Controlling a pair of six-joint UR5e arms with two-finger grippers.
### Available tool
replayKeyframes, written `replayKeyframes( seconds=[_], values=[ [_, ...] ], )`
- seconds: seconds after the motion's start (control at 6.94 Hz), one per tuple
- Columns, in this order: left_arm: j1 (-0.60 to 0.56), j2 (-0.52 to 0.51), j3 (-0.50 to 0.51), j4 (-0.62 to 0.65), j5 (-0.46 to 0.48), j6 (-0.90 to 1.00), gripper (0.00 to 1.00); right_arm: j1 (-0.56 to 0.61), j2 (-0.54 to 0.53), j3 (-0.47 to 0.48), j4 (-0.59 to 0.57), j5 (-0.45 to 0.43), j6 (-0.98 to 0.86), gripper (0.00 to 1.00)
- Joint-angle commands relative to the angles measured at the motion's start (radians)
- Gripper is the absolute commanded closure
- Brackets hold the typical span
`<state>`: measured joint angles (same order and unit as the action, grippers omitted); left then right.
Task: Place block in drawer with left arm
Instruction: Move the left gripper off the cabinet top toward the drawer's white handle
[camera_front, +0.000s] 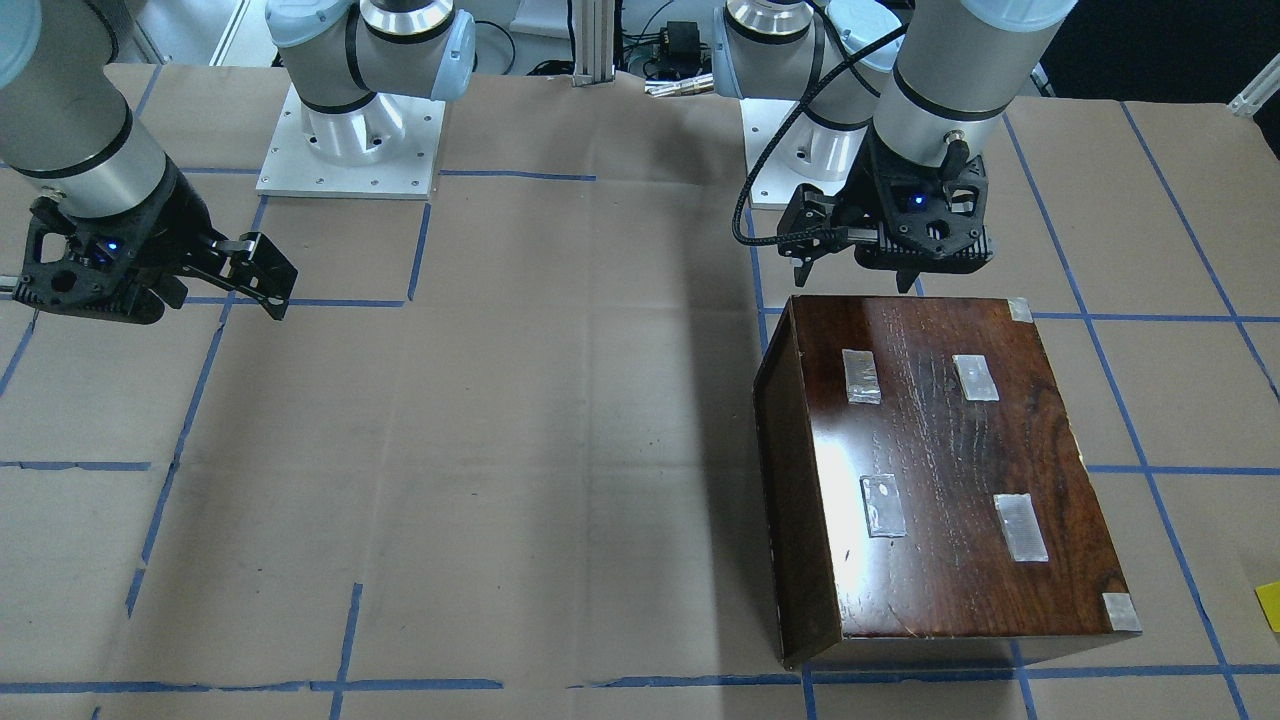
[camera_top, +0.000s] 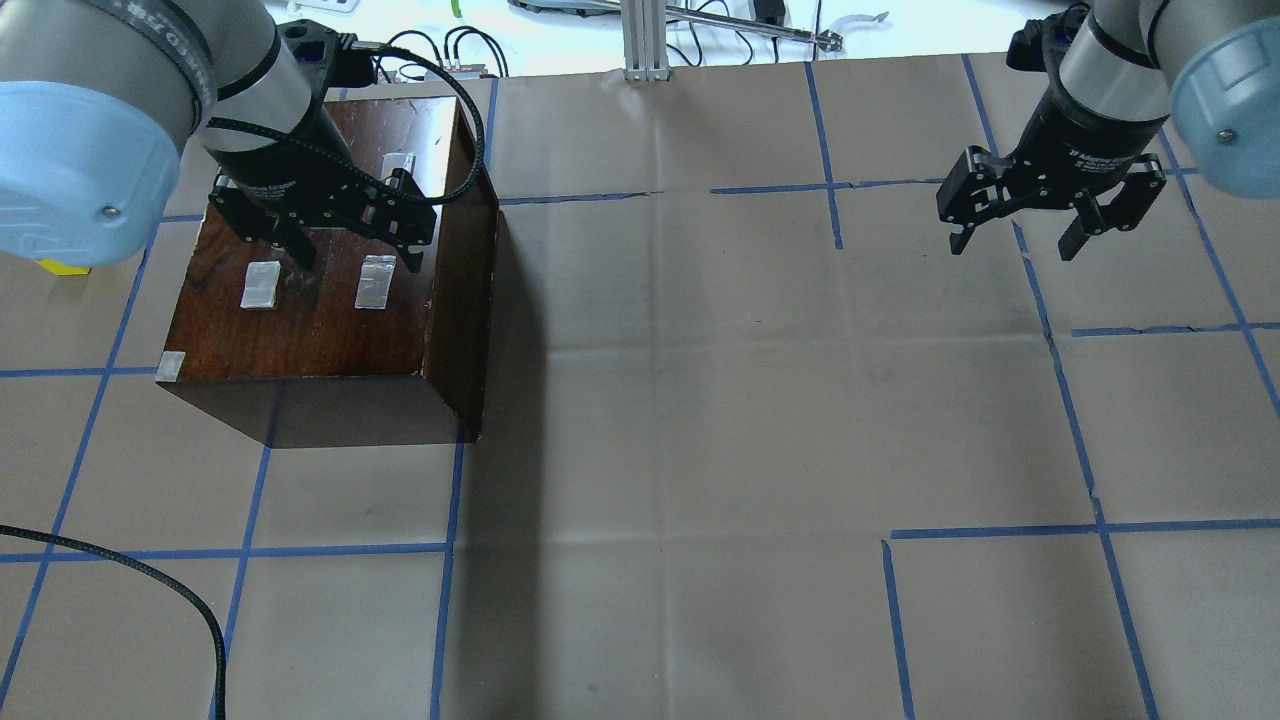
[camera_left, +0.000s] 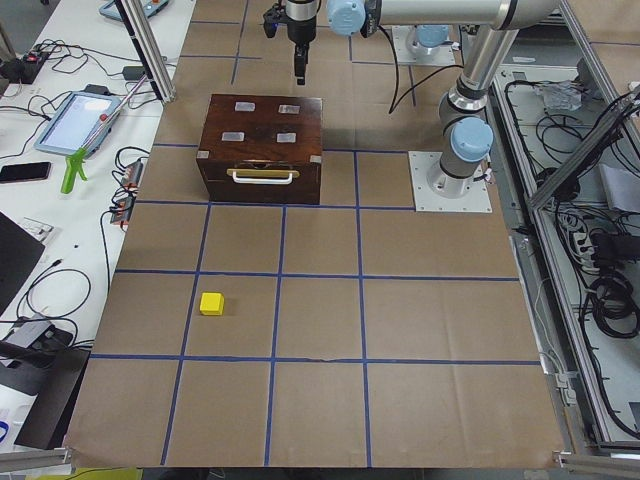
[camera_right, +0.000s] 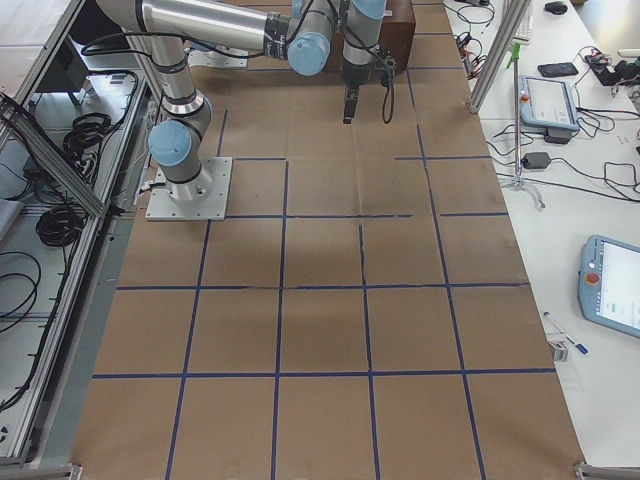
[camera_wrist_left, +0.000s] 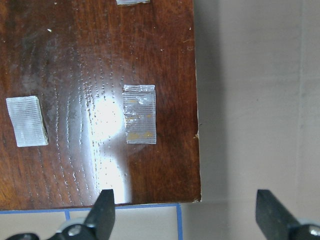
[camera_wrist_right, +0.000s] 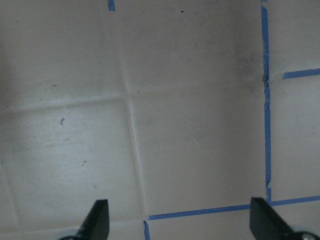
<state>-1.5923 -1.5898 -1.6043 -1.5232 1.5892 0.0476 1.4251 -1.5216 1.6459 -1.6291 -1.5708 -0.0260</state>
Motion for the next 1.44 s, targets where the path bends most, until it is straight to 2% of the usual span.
replayKeyframes(
  seconds=[0.0,0.86,1.3],
  values=[
    [0.0,0.001,0.0,0.0,0.002,0.0,0.01,0.0,0.0,0.0,0.0,0.0,0.001,0.0],
    [0.021,-0.018,0.027,0.0,-0.002,0.003,0.01,0.0,0.0,0.0,0.0,0.0,0.0,0.0],
    [0.2,-0.021,0.035,0.012,-0.054,0.143,0.01,0.0,0.0,0.0,0.0,0.0,0.0,0.0]
  ],
)
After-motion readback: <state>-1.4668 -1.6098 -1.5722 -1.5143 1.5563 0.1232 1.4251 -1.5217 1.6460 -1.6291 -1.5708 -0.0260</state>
